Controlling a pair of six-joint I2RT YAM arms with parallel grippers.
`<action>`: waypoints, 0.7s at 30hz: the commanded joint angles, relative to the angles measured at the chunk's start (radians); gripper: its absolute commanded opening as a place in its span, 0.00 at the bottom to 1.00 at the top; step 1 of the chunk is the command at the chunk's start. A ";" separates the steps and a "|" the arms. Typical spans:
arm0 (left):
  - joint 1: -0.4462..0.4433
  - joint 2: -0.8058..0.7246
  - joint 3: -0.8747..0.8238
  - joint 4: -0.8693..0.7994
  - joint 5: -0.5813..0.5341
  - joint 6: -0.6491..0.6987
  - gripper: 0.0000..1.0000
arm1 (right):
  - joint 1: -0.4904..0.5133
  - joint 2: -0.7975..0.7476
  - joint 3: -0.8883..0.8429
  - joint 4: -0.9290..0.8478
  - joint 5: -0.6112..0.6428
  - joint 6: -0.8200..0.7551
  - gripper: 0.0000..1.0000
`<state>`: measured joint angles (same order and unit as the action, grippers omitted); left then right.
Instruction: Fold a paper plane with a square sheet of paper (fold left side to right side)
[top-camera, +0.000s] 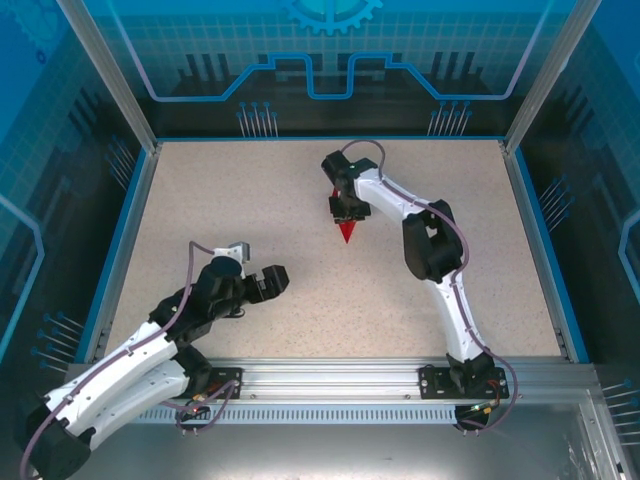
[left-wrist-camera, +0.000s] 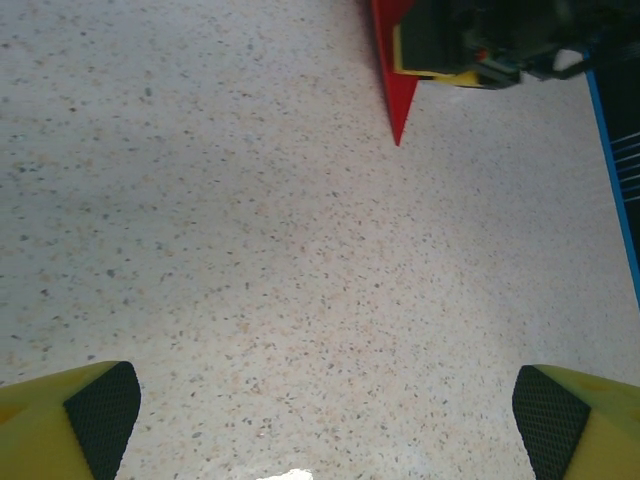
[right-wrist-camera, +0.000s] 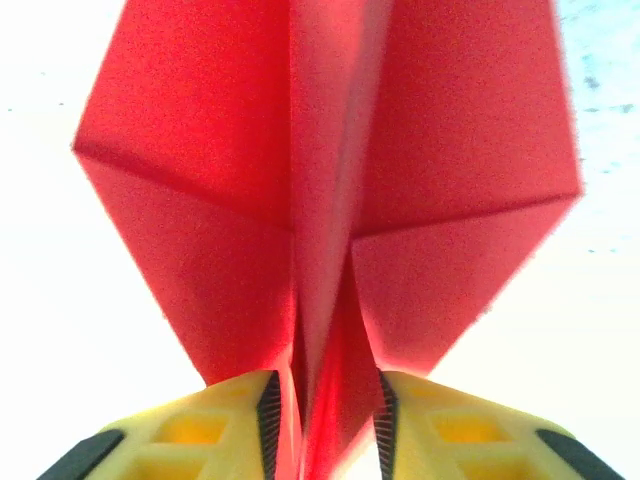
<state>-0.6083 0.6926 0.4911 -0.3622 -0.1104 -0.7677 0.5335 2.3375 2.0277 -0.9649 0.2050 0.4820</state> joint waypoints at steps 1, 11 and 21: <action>0.055 -0.003 0.037 -0.045 0.052 -0.013 0.99 | 0.027 -0.137 -0.037 -0.038 0.046 -0.028 0.40; 0.242 0.078 0.165 -0.085 -0.081 0.146 0.99 | 0.009 -0.736 -0.563 0.199 0.138 -0.131 0.76; 0.264 0.111 -0.007 0.340 -0.597 0.557 0.99 | -0.325 -1.237 -1.235 0.647 0.173 -0.263 0.99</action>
<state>-0.3622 0.7845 0.5610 -0.2241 -0.5327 -0.4294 0.2783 1.1374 0.9306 -0.5091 0.3553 0.2848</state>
